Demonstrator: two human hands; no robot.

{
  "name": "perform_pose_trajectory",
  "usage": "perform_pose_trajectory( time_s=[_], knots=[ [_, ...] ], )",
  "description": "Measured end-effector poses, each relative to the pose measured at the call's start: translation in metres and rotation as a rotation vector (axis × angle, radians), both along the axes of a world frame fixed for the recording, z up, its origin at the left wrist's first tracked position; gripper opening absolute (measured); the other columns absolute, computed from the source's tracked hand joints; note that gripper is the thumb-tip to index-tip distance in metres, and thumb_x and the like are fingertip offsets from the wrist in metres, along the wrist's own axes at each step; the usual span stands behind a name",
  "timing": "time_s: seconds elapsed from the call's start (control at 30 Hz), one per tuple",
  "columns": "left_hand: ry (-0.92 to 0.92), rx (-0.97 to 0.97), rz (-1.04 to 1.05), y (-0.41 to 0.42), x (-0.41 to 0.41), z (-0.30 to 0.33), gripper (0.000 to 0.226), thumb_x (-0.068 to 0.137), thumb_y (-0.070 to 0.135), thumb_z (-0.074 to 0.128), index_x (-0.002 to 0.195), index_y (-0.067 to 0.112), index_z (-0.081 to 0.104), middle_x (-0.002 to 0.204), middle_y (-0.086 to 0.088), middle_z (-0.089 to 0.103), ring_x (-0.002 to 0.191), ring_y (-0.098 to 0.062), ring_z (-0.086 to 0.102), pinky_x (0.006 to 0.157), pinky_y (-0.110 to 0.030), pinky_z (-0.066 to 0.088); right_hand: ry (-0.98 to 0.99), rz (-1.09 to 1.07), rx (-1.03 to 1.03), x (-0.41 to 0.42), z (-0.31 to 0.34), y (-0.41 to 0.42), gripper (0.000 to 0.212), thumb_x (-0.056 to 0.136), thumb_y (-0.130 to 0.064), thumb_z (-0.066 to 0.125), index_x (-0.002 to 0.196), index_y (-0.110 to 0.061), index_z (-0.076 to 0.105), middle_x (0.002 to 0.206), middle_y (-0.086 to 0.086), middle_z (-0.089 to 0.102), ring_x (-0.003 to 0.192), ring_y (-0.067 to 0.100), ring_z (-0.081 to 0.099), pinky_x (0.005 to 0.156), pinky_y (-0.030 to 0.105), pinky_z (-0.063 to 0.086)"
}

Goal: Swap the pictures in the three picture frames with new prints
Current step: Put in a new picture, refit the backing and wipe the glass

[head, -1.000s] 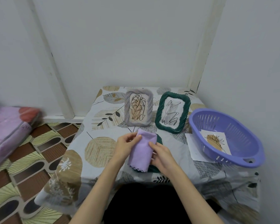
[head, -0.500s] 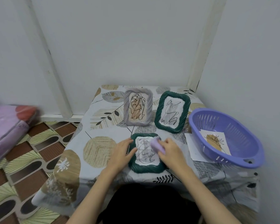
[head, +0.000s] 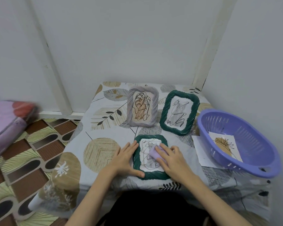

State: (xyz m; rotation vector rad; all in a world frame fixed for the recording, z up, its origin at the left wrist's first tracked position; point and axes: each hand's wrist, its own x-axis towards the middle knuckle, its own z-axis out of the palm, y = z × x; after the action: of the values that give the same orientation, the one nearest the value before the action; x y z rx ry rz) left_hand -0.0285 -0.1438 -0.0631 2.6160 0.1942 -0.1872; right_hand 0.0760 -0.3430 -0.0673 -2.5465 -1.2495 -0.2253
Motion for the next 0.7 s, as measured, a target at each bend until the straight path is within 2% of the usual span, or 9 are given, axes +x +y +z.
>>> perform_pose_trajectory(
  time_s=[0.03, 0.1, 0.2, 0.27, 0.37, 0.47, 0.53, 0.63, 0.7],
  knots=[
    [0.011, -0.006, -0.007, 0.001, 0.000, 0.000, 0.146, 0.026, 0.098, 0.037, 0.148, 0.027, -0.005, 0.155, 0.016, -0.012, 0.142, -0.007, -0.014, 0.116, -0.043, -0.013, 0.044, -0.040, -0.007, 0.003, 0.003, 0.007, 0.073, 0.088, -0.059, -0.001, 0.138, -0.026, 0.041, 0.143, -0.002, 0.042, 0.099, 0.019, 0.030, 0.093, 0.038, 0.042],
    [0.021, -0.011, -0.011, 0.002, 0.000, 0.000, 0.146, 0.028, 0.094, 0.042, 0.148, 0.027, -0.006, 0.155, 0.015, -0.011, 0.142, -0.008, -0.015, 0.116, -0.043, -0.013, 0.093, -0.066, -0.006, 0.005, 0.004, 0.024, 0.078, 0.080, -0.058, -0.005, 0.142, -0.029, 0.032, 0.147, -0.005, 0.034, 0.100, 0.015, 0.026, 0.095, 0.031, 0.031],
    [0.016, -0.023, -0.006, 0.001, 0.002, -0.001, 0.147, 0.027, 0.091, 0.049, 0.148, 0.026, -0.004, 0.155, 0.015, -0.009, 0.143, -0.009, -0.013, 0.116, -0.043, -0.012, 0.063, 0.046, 0.025, -0.006, 0.001, 0.033, 0.062, 0.087, -0.052, 0.018, 0.133, -0.024, 0.048, 0.135, 0.000, 0.052, 0.096, 0.016, 0.037, 0.086, 0.034, 0.042],
    [0.004, -0.029, 0.001, 0.002, 0.003, -0.002, 0.148, 0.024, 0.094, 0.044, 0.148, 0.026, -0.001, 0.155, 0.015, -0.007, 0.143, -0.009, -0.011, 0.116, -0.043, -0.012, 0.030, 0.144, 0.063, -0.009, -0.007, 0.020, 0.050, 0.089, -0.046, 0.032, 0.126, -0.022, 0.056, 0.127, 0.002, 0.059, 0.093, 0.019, 0.047, 0.083, 0.035, 0.048],
    [0.003, -0.027, 0.003, 0.002, 0.004, -0.002, 0.148, 0.023, 0.094, 0.044, 0.148, 0.026, 0.000, 0.155, 0.015, -0.007, 0.143, -0.009, -0.010, 0.115, -0.043, -0.013, 0.111, 0.055, 0.063, 0.002, -0.004, 0.009, 0.057, 0.084, -0.050, 0.032, 0.127, -0.020, 0.054, 0.130, 0.007, 0.052, 0.107, 0.025, 0.047, 0.091, 0.039, 0.040],
    [0.013, -0.006, 0.002, 0.001, 0.005, 0.000, 0.145, 0.027, 0.087, 0.056, 0.148, 0.026, 0.001, 0.155, 0.015, -0.005, 0.143, -0.009, -0.007, 0.116, -0.044, -0.011, 0.182, -0.092, 0.130, 0.012, 0.002, 0.025, 0.041, 0.090, -0.044, 0.044, 0.120, -0.022, 0.060, 0.124, 0.004, 0.049, 0.109, 0.023, 0.040, 0.092, 0.035, 0.033],
    [0.010, 0.003, 0.004, 0.001, 0.004, 0.002, 0.139, 0.033, 0.083, 0.057, 0.147, 0.026, 0.003, 0.155, 0.014, -0.004, 0.143, -0.010, -0.005, 0.117, -0.045, -0.009, 0.212, -0.054, 0.153, 0.006, 0.003, 0.033, 0.032, 0.091, -0.039, 0.049, 0.115, -0.023, 0.064, 0.118, 0.003, 0.051, 0.106, 0.022, 0.040, 0.089, 0.034, 0.033],
    [0.012, -0.001, 0.000, 0.001, 0.004, 0.002, 0.139, 0.033, 0.084, 0.055, 0.147, 0.026, 0.002, 0.155, 0.015, -0.005, 0.143, -0.009, -0.006, 0.117, -0.045, -0.010, 0.193, 0.097, 0.150, 0.001, -0.002, 0.016, 0.048, 0.083, -0.052, 0.041, 0.109, -0.021, 0.068, 0.109, 0.004, 0.055, 0.096, 0.021, 0.045, 0.083, 0.032, 0.037],
    [0.022, 0.001, -0.004, 0.001, 0.003, 0.003, 0.138, 0.035, 0.083, 0.058, 0.147, 0.026, 0.001, 0.155, 0.015, -0.006, 0.143, -0.009, -0.007, 0.116, -0.045, -0.011, 0.148, 0.070, 0.157, 0.012, -0.004, 0.007, 0.041, 0.085, -0.047, 0.049, 0.105, -0.018, 0.069, 0.105, 0.006, 0.056, 0.092, 0.020, 0.045, 0.081, 0.034, 0.041]
  ],
)
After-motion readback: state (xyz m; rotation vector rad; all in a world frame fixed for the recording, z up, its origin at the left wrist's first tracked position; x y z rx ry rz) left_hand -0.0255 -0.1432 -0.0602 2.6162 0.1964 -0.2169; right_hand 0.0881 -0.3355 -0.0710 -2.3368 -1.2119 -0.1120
